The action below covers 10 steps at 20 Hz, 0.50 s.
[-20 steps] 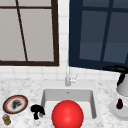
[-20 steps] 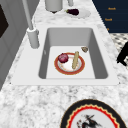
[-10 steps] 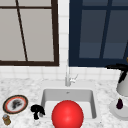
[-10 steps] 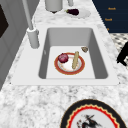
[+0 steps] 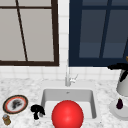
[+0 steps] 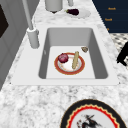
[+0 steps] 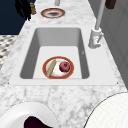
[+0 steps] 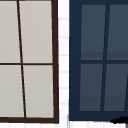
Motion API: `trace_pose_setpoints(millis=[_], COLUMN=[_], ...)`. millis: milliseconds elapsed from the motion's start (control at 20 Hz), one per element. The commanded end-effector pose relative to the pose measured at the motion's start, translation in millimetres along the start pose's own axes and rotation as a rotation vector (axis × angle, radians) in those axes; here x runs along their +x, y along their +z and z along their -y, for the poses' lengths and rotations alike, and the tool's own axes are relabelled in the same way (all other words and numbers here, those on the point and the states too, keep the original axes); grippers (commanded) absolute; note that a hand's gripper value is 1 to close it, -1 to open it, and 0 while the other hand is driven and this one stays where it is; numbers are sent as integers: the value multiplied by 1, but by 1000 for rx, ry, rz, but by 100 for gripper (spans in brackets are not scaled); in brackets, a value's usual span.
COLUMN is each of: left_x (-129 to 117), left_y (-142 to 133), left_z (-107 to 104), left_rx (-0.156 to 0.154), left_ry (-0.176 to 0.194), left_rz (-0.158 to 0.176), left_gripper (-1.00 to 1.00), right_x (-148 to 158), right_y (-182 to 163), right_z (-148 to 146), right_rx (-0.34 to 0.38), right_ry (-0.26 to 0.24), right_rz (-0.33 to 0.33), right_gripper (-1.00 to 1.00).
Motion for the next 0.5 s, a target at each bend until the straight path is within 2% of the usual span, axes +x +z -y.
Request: trace_pose_setpoints(millis=[0, 50, 100, 250, 450], left_x=[0, 0, 0, 0, 0], left_y=[0, 0, 0, 0, 0], left_z=[0, 0, 0, 0, 0], left_rx=[0, 0, 0, 0, 0], left_ry=[0, 0, 0, 0, 0], left_rz=[0, 0, 0, 0, 0], left_gripper=[0, 0, 0, 0, 0], right_x=[9, 11, 19, 27, 43], right_y=[1, -11, -16, -26, -29], right_z=[-3, -3, -4, -9, -23], right_rx=[21, 44, 91, 140, 90], right_ry=[29, 26, 67, 71, 51], right_rz=[41, 0, -9, -33, -124], right_gripper=[-100, -100, -100, -100, -100])
